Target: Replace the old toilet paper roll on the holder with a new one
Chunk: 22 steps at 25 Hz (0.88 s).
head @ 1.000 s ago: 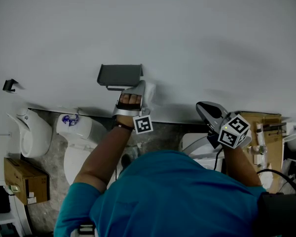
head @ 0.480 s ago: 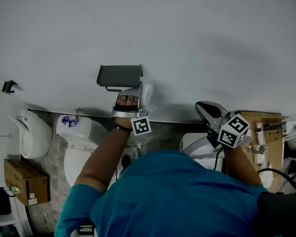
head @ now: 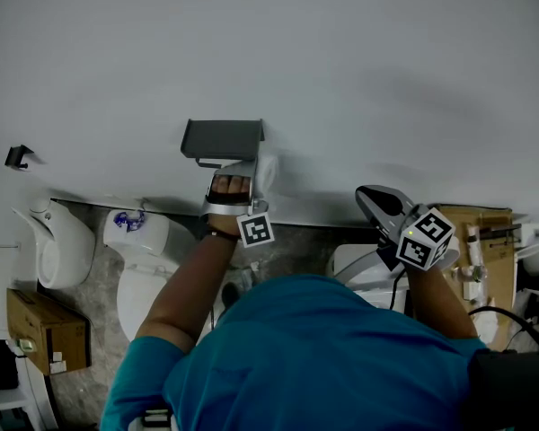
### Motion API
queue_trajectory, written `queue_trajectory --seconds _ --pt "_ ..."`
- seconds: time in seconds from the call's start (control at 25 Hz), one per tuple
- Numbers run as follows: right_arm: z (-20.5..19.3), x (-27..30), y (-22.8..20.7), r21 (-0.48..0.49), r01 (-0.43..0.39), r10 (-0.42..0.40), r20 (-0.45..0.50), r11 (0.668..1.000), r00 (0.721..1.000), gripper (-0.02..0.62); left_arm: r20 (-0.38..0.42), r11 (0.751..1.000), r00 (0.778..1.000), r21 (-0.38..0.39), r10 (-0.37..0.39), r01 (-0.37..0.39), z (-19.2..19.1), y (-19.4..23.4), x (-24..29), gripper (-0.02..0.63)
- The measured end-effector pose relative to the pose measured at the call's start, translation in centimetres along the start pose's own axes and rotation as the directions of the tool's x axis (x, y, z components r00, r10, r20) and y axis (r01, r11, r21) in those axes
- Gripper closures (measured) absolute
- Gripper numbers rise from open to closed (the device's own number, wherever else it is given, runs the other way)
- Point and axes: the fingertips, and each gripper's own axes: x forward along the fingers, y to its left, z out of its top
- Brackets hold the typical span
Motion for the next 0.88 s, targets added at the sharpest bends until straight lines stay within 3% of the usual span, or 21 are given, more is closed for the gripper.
queue_trajectory --seconds 0.88 --pt "0.1 1.7 0.7 -0.004 -0.007 0.007 -0.013 1.000 1.000 0.591 -0.038 0.999 0.999 -0.037 -0.030 0.028 -3.2 -0.8 0.3 0.118"
